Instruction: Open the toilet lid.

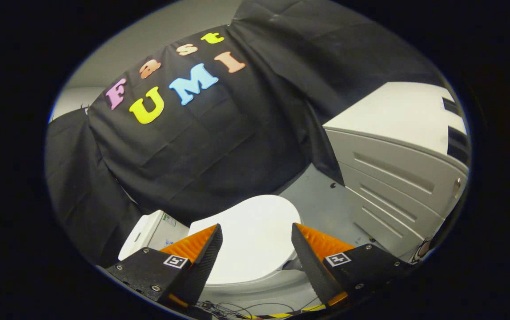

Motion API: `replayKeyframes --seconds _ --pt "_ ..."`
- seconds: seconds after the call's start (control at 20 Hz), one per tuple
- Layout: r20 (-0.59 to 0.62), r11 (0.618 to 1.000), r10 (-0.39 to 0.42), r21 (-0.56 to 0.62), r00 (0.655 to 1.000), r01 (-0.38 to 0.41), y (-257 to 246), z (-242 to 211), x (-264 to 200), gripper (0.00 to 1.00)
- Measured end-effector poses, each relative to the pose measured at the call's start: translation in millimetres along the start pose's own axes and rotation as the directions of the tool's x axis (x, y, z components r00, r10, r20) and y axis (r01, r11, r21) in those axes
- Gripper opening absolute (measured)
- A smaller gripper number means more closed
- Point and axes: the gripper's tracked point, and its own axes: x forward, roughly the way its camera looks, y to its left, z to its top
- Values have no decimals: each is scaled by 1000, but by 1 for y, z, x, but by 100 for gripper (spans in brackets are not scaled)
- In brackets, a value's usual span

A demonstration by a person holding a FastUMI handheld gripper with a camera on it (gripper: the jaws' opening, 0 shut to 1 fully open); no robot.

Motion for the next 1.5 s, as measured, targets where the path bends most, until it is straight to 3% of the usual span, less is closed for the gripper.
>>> replayKeyframes --seconds 0.35,0.6,0.9,1.5 --pt "-40 973 -59 221 997 67 -55 -39 16 96" --pt "-98 955 -128 255 987 149 -90 -70 25 95" --pt "-172 904 -109 392 979 170 -109 -105 40 92" --pt "-148 763 40 644 988 65 -93 -135 66 43"
